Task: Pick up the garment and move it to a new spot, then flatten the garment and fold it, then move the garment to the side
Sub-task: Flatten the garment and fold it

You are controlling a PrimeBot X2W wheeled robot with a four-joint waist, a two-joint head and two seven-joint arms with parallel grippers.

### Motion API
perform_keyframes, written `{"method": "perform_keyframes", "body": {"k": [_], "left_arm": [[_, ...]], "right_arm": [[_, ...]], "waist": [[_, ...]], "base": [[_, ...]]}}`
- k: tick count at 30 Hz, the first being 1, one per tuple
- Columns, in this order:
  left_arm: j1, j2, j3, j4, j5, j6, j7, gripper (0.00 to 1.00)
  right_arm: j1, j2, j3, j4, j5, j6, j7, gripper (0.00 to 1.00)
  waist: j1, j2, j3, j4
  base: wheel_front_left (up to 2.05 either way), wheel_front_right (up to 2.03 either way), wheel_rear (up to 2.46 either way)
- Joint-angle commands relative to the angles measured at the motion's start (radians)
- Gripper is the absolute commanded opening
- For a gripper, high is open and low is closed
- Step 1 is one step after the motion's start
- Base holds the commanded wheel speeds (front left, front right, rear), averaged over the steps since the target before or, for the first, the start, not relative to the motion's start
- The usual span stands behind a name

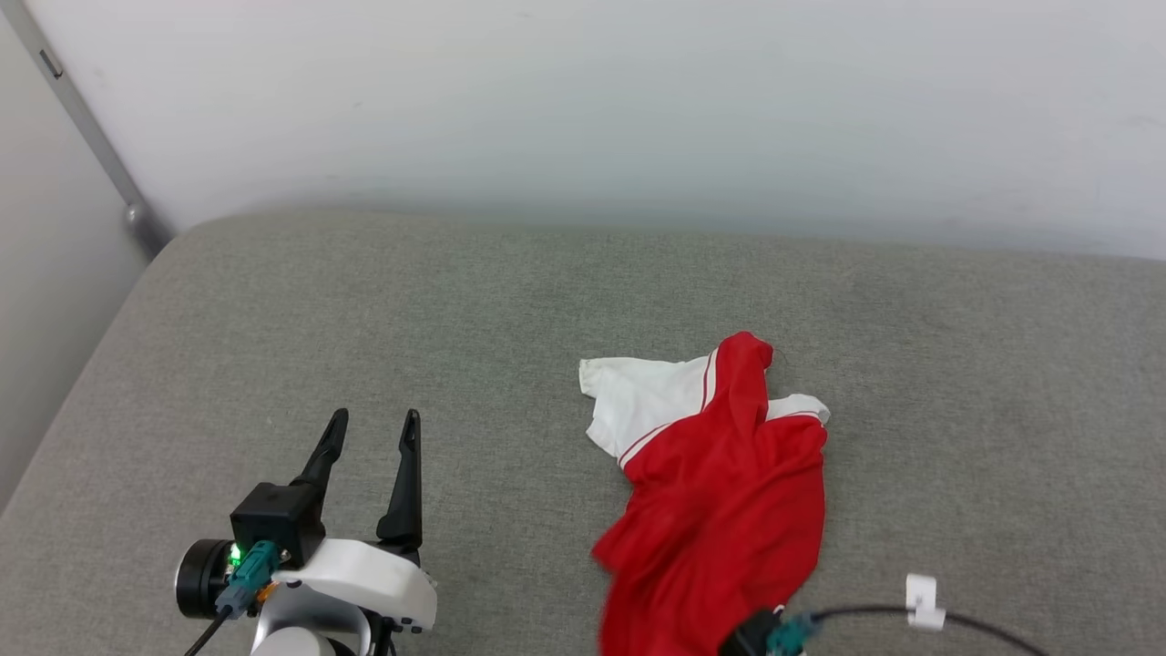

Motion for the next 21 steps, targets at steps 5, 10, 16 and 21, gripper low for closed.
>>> {"method": "perform_keyframes", "body": {"k": [5,10,16,21], "left_arm": [[0.018,0.007,-0.005,0.006,-0.007,0.001,0.003,1.00],[0.030,0.011,0.001,0.012,-0.015,0.008,0.000,1.00],[0.040,0.015,0.005,0.012,-0.020,0.015,-0.005,1.00],[0.034,0.010,0.003,0.002,-0.017,0.020,-0.008,1.00]], "right_arm": [[0.041,0.014,0.022,0.102,0.031,0.000,-0.066,0.27],[0.030,0.037,-0.018,0.086,0.003,0.000,-0.237,1.00],[0.026,0.072,-0.124,-0.015,-0.037,0.000,-0.420,1.00],[-0.003,0.086,-0.295,-0.016,-0.062,0.000,-0.416,1.00]], "waist": [[0.0001,0.0000,0.002,0.012],[0.0001,0.0000,-0.004,0.001],[0.0001,0.0000,-0.017,-0.015],[0.0001,0.0000,-0.018,-0.019]], "base": [[0.00,0.00,0.00],[0.00,0.00,0.00],[0.00,0.00,0.00],[0.00,0.00,0.00]]}}
